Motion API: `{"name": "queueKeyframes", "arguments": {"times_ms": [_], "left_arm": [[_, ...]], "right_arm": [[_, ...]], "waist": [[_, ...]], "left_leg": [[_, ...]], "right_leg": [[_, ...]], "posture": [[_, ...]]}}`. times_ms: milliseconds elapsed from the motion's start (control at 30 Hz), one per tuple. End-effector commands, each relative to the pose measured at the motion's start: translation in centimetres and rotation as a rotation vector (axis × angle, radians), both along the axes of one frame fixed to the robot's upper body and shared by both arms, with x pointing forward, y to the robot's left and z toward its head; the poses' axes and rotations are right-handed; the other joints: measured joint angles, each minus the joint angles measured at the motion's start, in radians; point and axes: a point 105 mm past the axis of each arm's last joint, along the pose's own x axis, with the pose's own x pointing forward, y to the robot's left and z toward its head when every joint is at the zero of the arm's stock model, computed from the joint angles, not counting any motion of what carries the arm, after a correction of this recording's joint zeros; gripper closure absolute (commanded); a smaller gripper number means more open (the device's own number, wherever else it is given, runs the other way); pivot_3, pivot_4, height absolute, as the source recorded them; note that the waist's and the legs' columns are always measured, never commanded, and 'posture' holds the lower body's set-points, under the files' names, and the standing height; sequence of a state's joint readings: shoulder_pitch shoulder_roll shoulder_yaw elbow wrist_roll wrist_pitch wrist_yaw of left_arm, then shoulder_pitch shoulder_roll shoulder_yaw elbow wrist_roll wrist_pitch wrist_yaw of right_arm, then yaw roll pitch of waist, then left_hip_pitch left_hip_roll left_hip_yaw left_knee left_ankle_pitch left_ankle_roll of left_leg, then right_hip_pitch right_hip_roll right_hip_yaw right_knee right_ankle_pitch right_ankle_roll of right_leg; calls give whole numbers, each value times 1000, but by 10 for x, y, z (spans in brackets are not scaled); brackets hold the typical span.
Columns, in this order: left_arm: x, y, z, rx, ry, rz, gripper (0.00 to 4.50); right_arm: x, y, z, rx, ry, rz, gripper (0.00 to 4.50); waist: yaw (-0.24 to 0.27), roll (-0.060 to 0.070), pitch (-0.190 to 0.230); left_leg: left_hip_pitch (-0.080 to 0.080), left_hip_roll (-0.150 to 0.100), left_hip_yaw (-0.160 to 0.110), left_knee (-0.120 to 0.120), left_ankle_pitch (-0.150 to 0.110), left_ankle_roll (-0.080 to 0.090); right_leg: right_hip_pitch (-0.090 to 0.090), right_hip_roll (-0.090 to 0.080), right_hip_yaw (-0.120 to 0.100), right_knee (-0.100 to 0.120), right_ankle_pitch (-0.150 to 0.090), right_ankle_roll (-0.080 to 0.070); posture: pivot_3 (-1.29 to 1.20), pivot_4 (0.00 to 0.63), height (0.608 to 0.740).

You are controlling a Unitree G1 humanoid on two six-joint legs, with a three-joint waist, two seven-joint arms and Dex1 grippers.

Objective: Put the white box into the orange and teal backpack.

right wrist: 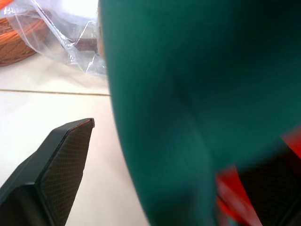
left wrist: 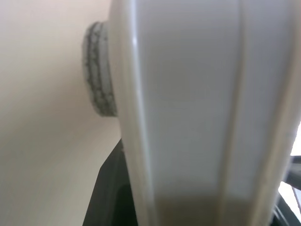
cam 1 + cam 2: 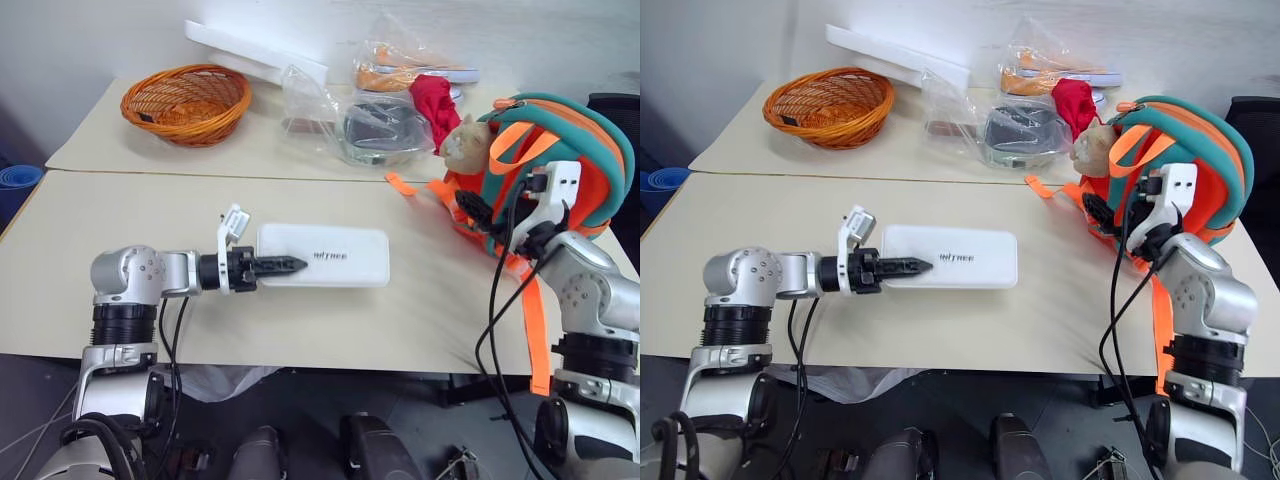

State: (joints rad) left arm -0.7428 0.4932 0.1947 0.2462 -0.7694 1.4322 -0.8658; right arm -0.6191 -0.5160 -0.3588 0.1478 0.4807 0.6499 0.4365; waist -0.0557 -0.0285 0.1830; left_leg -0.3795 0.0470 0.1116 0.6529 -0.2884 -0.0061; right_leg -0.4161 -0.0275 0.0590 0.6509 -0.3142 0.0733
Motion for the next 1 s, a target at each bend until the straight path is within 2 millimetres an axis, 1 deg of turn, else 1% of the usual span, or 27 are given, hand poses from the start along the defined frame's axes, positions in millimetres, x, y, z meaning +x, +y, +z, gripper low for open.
{"name": "queueKeyframes", "arguments": {"times_ms": [33, 100, 133, 233, 333, 367, 400, 433, 467, 500, 567, 600, 700, 733, 800, 833, 867, 900, 1000], "left_arm": [[5, 13, 48, -125, -183, 32, 3153], [7, 20, 59, -143, -237, 59, 3153], [7, 23, 64, -154, -264, 72, 3153], [6, 32, 83, -168, -386, 108, 3153], [7, 38, 100, -186, -454, 147, 3153], [8, 39, 105, -192, -473, 154, 3153], [8, 39, 110, -199, -497, 159, 3153], [9, 38, 115, -207, -520, 163, 3153], [10, 38, 119, -213, -538, 166, 3153], [12, 37, 123, -219, -543, 176, 3153], [22, 36, 128, -233, -516, 208, 3153], [23, 34, 132, -246, -526, 205, 3153], [21, 26, 141, -256, -597, 171, 3153], [22, 24, 145, -268, -615, 168, 3153], [27, 22, 154, -298, -642, 188, 3153], [28, 16, 159, -309, -676, 176, 3153], [28, 12, 163, -315, -700, 166, 3153], [27, 6, 165, -307, -725, 137, 3153], [18, -8, 161, -287, -767, 38, 3153]], "right_arm": [[12, -6, 18, -32, -79, -50, 288], [14, -5, 20, -42, -100, -38, 566], [14, -4, 22, -43, -108, -29, 872], [12, 1, 24, -58, -124, 11, 1998], [5, 8, 27, -64, -142, 64, 2973], [0, 12, 30, -63, -150, 93, 3377], [-6, 19, 32, -60, -159, 136, 3654], [-14, 27, 35, -65, -173, 189, 4068], [-21, 33, 36, -77, -184, 233, 4346], [-29, 40, 36, -89, -183, 278, 4471], [-48, 56, 35, -94, -164, 391, 4471], [-62, 65, 37, -83, -164, 468, 4471], [-113, 88, 46, -71, -146, 735, 4471], [-130, 90, 47, -88, -131, 803, 4471], [-152, 90, 47, -122, -93, 872, 4471], [-166, 88, 47, -142, -59, 912, 4471], [-176, 87, 47, -154, -33, 940, 4471], [-189, 85, 49, -157, -5, 981, 4471], [-210, 79, 55, -139, 47, 1037, 4471]], "waist": [[-1, 0, 0], [-1, 0, 0], [-1, 0, 0], [-3, 0, 0], [-3, 0, 0], [-3, 0, 0], [-2, 0, 0], [-1, 0, 0], [0, 0, 0], [0, 0, 0], [2, 0, 1], [2, 1, 1], [4, 1, 1], [4, 1, 1], [9, 0, 1], [11, -1, 2], [14, -2, 3], [17, -2, 3], [20, -2, 3]], "left_leg": [[0, 0, 0, 0, 0, 0], [-3, 0, 0, 0, 0, 0], [-4, 0, 0, 0, 0, 0], [-10, 0, 2, 0, 1, -1], [-11, 1, 2, 0, 4, -3], [-11, 1, 2, 0, 4, -3], [-11, 1, 2, 0, 4, -3], [-11, 1, 2, 0, 4, -3], [-11, 1, 2, 0, 4, -3], [-11, 1, 2, 0, 4, -3], [-11, 1, 2, 0, 4, -3], [-11, 1, 2, 0, 4, -3], [-11, 1, 2, -1, 4, -3], [-11, 1, 2, -2, 4, -3], [-12, 1, 1, -3, 4, -3], [-12, 1, 1, -3, 4, -3], [-12, 1, 1, -3, 4, -3], [-12, 1, 1, -3, 4, -3], [-11, 1, 1, -3, 4, -2]], "right_leg": [[0, 0, 0, 0, 0, 0], [-2, 0, 0, 0, 0, 0], [-3, 0, 0, 0, 0, 0], [-11, 0, 1, 2, 0, 0], [-13, 1, 1, 3, 0, 0], [-13, 1, 1, 3, 0, 0], [-13, 1, 1, 3, 0, 0], [-13, 1, 1, 4, 0, 0], [-13, 1, 1, 4, 0, 0], [-13, 1, 1, 4, 0, 0], [-13, 1, 1, 4, 0, 0], [-13, 1, 1, 3, 0, 0], [-13, 1, 1, 3, 0, 0], [-13, 1, 1, 3, 0, 0], [-13, 1, 0, 1, 0, 0], [-13, 2, 0, 1, 0, 0], [-13, 2, 0, 0, 0, 0], [-13, 1, 0, 0, 0, 0], [-12, 1, 1, -2, 0, 0]], "posture": [[0, 150, 740], [0, 150, 740], [0, 150, 740], [0, 150, 740], [0, 150, 740], [0, 150, 740], [0, 150, 740], [0, 150, 740], [0, 150, 740], [0, 150, 740], [0, 150, 740], [0, 150, 740], [0, 150, 740], [0, 150, 740], [0, 150, 740], [0, 150, 740], [0, 150, 740], [0, 150, 740], [0, 150, 740]]}}
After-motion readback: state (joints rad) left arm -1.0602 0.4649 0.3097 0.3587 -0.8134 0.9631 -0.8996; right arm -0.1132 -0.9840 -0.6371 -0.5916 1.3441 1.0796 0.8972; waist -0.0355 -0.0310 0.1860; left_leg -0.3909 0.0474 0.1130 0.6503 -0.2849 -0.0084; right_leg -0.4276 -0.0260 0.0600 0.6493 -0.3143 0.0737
